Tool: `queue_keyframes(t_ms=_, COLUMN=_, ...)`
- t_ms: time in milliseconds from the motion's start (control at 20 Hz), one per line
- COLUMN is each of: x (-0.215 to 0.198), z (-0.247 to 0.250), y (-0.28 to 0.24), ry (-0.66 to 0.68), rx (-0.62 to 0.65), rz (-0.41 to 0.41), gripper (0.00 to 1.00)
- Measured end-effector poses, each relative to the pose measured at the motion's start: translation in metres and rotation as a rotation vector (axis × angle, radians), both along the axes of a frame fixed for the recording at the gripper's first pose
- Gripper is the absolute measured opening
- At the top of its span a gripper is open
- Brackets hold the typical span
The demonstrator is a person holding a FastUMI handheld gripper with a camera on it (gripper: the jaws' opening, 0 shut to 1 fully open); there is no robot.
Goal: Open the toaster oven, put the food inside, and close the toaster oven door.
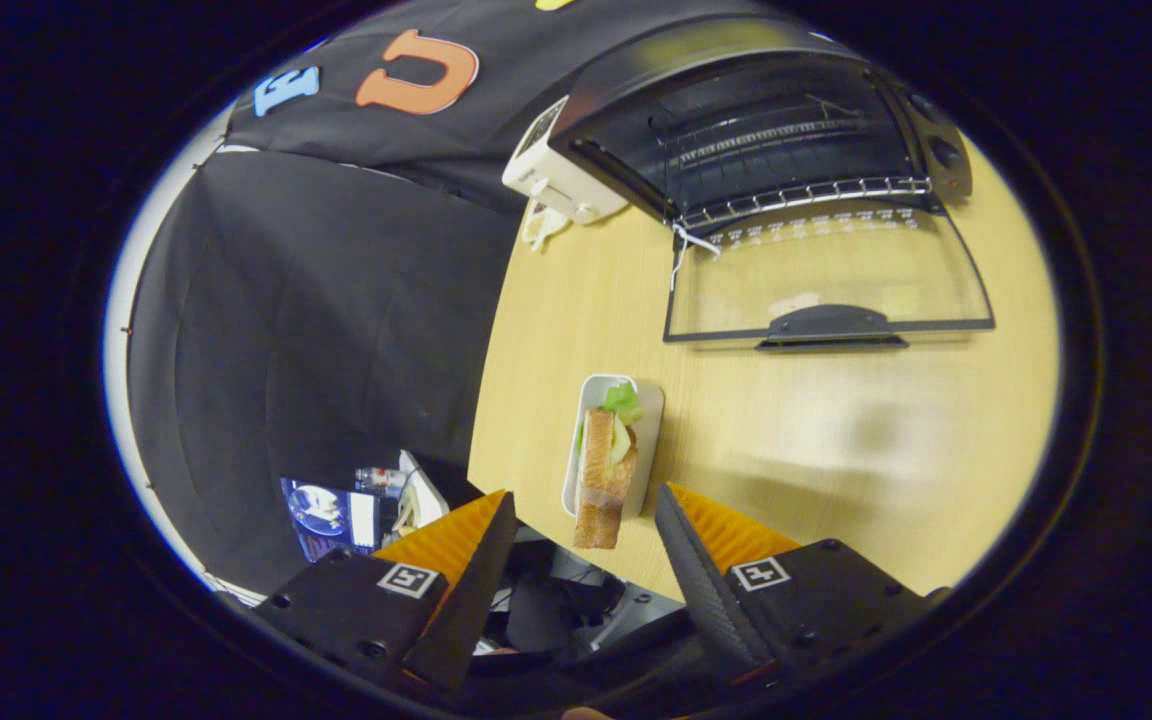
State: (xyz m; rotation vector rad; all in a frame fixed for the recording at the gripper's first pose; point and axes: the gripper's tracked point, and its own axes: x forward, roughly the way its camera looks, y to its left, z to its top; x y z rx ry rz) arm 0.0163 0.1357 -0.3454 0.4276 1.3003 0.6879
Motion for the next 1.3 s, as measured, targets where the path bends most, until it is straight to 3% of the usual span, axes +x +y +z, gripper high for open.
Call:
queue_keyframes(t_ms=400, x=0.005, z=-0.033, y=0.022, ry=0.101, rx=0.019, rz=-0.009, gripper=0.79)
queue_keyframes(t_ms=500, x=0.003, z=-0.041, y=0.025, ry=0.131, rx=0.019, rz=-0.012, gripper=0.72)
queue_keyframes(t_ms=750, x=-0.002, z=-0.044, y=0.026, ry=0.146, rx=-0.001, rz=0.0, gripper=0.41)
queue_keyframes(t_ms=800, x=-0.004, z=-0.042, y=0.026, ry=0.15, rx=-0.008, rz=-0.003, gripper=0.4)
queue_keyframes(t_ms=1000, x=-0.009, z=-0.004, y=0.029, ry=0.128, rx=0.054, rz=-0.001, gripper=0.32)
queue_keyframes(t_ms=1300, x=0.008, z=0.064, y=-0.003, ry=0.007, rx=0.15, rz=-0.106, gripper=0.31)
